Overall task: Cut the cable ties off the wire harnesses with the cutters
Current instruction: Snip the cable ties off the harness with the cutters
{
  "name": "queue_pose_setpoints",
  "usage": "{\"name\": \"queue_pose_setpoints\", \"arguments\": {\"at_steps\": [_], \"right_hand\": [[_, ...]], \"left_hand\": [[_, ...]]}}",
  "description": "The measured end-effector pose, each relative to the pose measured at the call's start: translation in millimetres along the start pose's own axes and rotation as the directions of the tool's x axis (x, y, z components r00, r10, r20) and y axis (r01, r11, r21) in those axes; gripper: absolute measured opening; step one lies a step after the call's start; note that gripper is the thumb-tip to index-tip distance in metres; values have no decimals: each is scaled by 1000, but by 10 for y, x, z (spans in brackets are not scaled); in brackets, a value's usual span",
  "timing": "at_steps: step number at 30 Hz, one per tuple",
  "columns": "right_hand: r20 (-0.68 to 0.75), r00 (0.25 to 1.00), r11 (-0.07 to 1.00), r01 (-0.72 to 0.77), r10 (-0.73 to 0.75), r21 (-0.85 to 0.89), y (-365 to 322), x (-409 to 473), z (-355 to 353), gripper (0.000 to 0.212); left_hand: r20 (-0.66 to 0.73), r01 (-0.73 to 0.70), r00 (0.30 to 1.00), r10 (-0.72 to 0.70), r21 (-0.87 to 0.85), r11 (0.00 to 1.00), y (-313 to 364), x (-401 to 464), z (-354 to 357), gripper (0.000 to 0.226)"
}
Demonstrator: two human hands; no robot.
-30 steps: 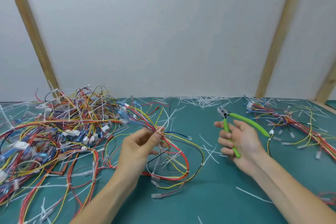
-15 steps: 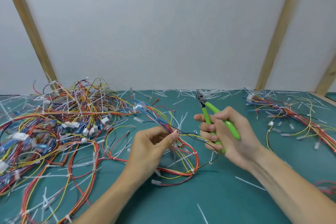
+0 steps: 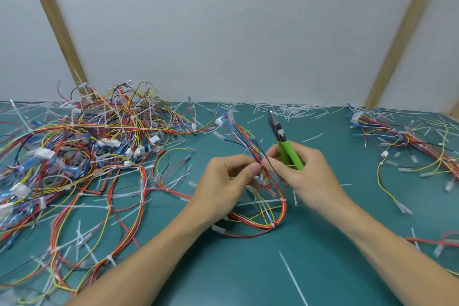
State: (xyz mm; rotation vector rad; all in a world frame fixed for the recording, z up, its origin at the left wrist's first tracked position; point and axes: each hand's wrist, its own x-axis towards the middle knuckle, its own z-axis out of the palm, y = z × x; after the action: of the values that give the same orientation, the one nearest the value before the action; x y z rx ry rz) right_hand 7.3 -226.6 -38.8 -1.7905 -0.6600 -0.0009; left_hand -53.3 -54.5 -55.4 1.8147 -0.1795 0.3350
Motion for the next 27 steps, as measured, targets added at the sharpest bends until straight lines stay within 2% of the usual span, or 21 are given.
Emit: {"name": "queue_pose_setpoints", "arguments": {"at_steps": [5, 8, 11, 15, 19, 21, 24, 27], "right_hand": [[-209, 978, 989, 10, 21, 147, -91, -13, -34, 41], [-197, 978, 997, 77, -72, 18, -149, -42, -62, 38], [-192, 979, 980, 29, -68, -199, -84, -55, -24, 27], [-221, 975, 947, -75, 5, -313, 51, -30, -47, 27], [-228, 968, 920, -180, 103, -348, 153, 39, -131, 31], [-217, 952, 915, -276, 217, -295, 203, 70, -150, 27], [-173, 911, 917, -392, 375, -78, 236, 109, -188, 20], [-159, 884, 898, -429, 440, 99, 226, 118, -229, 21]], "left_hand": [[35, 24, 999, -22, -71, 997, -15, -8, -2, 17], [41, 9, 999, -5, -97, 995, -23, -3, -7, 13], [75, -23, 997, 26, -37, 999, -34, -1, -19, 21], [165, -31, 986, 27, 17, 999, -8, -19, -24, 28], [103, 30, 994, -31, 13, 999, -42, -17, -15, 23], [22, 43, 999, -43, 25, 999, -53, -16, -30, 20], [-87, 30, 996, -23, 78, 996, -54, -16, -66, 20], [-159, 0, 986, 44, 266, 964, -51, 0, -102, 21]]}}
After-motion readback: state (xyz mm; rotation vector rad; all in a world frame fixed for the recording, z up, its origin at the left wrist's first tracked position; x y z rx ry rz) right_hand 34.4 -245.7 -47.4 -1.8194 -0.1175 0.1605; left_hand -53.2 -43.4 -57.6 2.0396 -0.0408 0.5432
